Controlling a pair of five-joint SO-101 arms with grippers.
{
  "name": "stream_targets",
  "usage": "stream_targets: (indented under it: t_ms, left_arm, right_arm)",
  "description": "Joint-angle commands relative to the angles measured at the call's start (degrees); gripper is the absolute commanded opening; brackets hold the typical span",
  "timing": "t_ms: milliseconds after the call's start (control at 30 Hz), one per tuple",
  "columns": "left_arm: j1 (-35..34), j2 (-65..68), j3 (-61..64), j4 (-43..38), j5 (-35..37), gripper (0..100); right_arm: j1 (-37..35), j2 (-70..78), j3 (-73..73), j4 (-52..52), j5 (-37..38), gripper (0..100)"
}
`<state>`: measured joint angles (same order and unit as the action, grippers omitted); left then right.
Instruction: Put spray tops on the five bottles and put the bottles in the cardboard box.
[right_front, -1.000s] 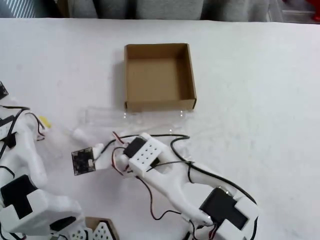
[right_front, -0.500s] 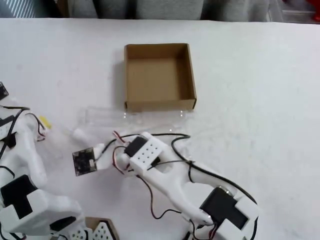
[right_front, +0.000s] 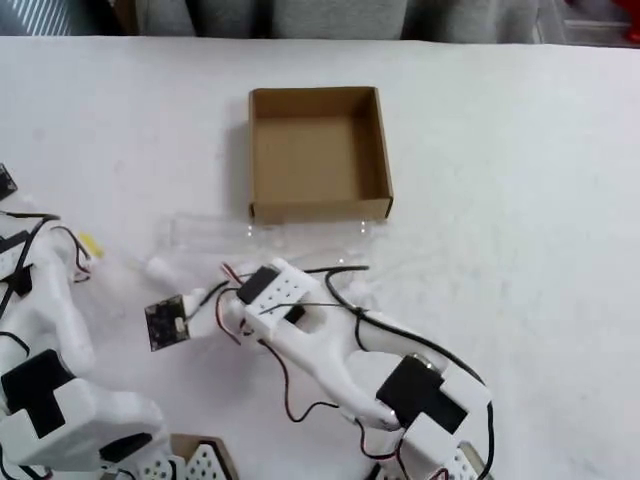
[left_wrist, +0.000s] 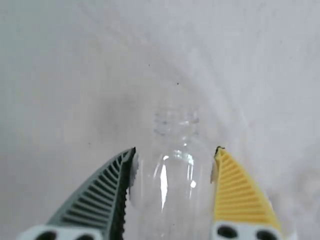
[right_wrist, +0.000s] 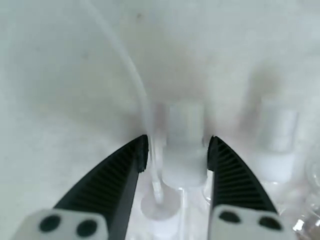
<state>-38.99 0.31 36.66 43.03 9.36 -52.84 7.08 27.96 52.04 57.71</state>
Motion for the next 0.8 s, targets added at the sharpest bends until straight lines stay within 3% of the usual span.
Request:
stream_targets:
  t_ms: [0,167,367,767]
  left_arm:
    - [0.40,-0.57,-2.37,0.44,0.35,15]
    - [0.40,-0.57,-2.37,0.44,0.35,15]
    - [0.40,-0.57,-2.37,0.44,0.35,15]
    - [0.66,-0.57,-2.37,0.44,0.26,15]
  right_arm:
    - [0.48,-0.40,-2.81,0.66,0.53,17.6]
    - [0.66,-0.57,-2.99,1.27,0.35,17.7]
    - [0.31,-7.16,-6.07,9.10,0.09,17.7]
    - [1.80,-3.56,-6.07,5.41,0.62,17.6]
